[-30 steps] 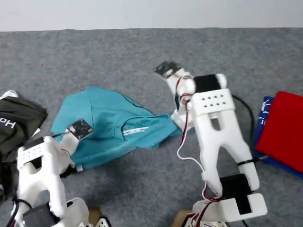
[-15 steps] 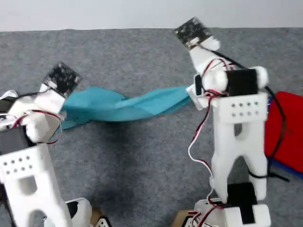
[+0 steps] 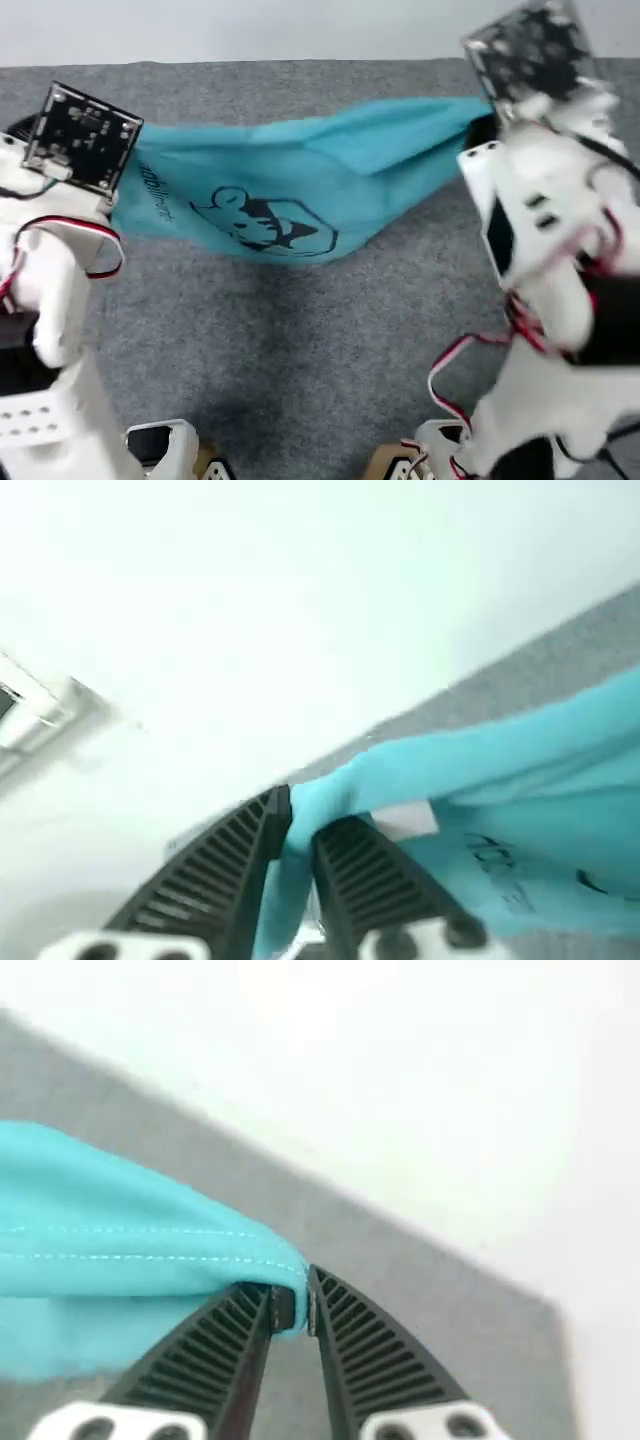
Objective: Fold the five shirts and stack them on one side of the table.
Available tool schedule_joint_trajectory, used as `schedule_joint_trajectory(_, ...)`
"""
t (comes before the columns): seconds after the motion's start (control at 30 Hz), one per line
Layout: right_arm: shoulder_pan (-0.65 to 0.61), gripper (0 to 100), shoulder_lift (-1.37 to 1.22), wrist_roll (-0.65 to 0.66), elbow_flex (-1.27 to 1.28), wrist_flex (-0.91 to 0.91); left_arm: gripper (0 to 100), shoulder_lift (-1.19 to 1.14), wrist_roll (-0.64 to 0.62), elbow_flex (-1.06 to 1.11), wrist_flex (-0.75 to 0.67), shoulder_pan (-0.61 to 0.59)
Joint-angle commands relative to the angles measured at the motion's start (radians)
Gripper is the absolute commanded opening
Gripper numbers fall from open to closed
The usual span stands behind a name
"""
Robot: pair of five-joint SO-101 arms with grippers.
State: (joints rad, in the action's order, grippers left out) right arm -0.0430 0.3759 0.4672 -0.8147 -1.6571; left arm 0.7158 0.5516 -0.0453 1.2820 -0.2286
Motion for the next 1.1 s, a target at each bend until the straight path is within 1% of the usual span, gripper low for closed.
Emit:
schedule_joint_trajectory(0.0,0.047,1.0,0.059,0.009,-0.087,0.067,0,0.051,-0.011,-0.071,-0.032,0.009)
schedule_joint_trajectory(0.07,0.071,1.0,0.081,0.009,-0.100,0.096,0,0.095,-0.009,-0.085,-0.034,0.015)
schedule_joint_trajectory(0.2,0.119,1.0,0.127,0.009,-0.101,0.128,0,0.195,-0.008,-0.082,-0.029,0.083)
schedule_joint_trajectory(0.27,0.133,1.0,0.159,0.032,-0.101,0.140,0,0.241,-0.008,-0.082,-0.028,0.098)
schedule_joint_trajectory(0.37,0.133,1.0,0.208,0.089,-0.101,0.140,0,0.287,-0.006,-0.082,-0.028,0.091)
schedule_joint_trajectory(0.5,0.134,1.0,0.263,0.110,-0.101,0.137,0,0.334,-0.006,-0.084,-0.018,0.089)
schedule_joint_trajectory(0.63,0.134,1.0,0.309,0.167,-0.101,0.133,0,0.387,-0.006,-0.084,-0.017,0.089)
schedule_joint_trajectory(0.8,0.134,1.0,0.332,0.235,-0.098,0.102,0,0.417,-0.006,-0.084,0.066,0.089)
schedule_joint_trajectory(0.93,0.134,1.0,0.321,0.235,-0.074,0.013,0,0.410,-0.006,-0.079,0.170,0.089)
schedule_joint_trajectory(1.07,0.130,1.0,0.298,0.235,0.058,-0.010,0,0.411,-0.003,0.051,0.187,0.091)
